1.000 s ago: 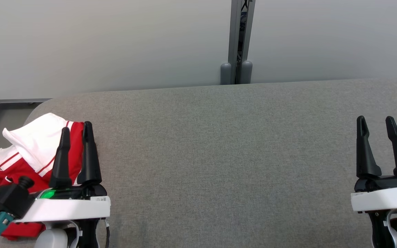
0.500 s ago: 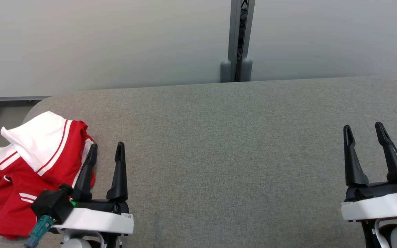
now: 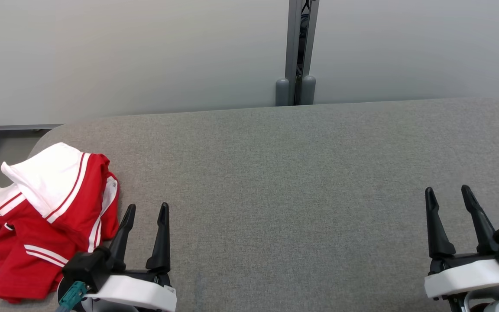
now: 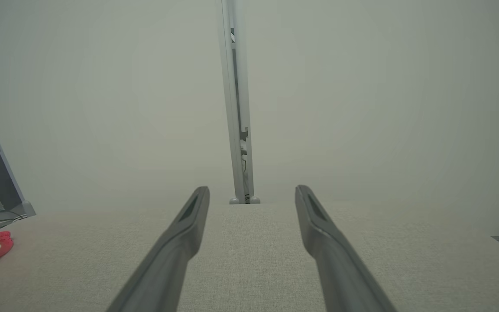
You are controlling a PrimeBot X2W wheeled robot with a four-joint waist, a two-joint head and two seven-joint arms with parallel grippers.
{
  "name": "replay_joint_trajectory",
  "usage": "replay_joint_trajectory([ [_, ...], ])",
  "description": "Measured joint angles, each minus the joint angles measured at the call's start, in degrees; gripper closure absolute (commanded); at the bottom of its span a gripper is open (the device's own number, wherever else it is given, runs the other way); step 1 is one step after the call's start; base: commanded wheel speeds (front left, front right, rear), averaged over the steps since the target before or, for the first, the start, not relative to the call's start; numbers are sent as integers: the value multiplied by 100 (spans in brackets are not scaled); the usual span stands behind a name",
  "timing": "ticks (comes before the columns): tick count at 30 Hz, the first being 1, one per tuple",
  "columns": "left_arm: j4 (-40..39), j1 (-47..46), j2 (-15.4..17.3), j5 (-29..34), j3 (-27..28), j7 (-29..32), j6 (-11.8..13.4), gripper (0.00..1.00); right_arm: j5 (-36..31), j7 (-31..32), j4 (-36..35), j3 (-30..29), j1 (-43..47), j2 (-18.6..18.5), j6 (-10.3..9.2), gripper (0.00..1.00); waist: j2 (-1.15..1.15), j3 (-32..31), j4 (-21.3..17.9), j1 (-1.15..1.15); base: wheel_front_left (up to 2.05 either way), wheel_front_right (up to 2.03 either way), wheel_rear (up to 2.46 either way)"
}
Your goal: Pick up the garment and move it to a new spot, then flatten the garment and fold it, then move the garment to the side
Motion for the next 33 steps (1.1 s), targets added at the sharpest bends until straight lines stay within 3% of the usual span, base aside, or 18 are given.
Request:
replay_joint_trajectory([
  [13,254,100,4,403,-18,-47,113,0,-410,-23,501,149,-89,1,0,0,0,-35,-37,0,0,0,0],
  [33,269,115,4,401,40,-48,104,0,-229,86,704,191,-173,4,1,0,0,-4,-120,0,0,0,0],
])
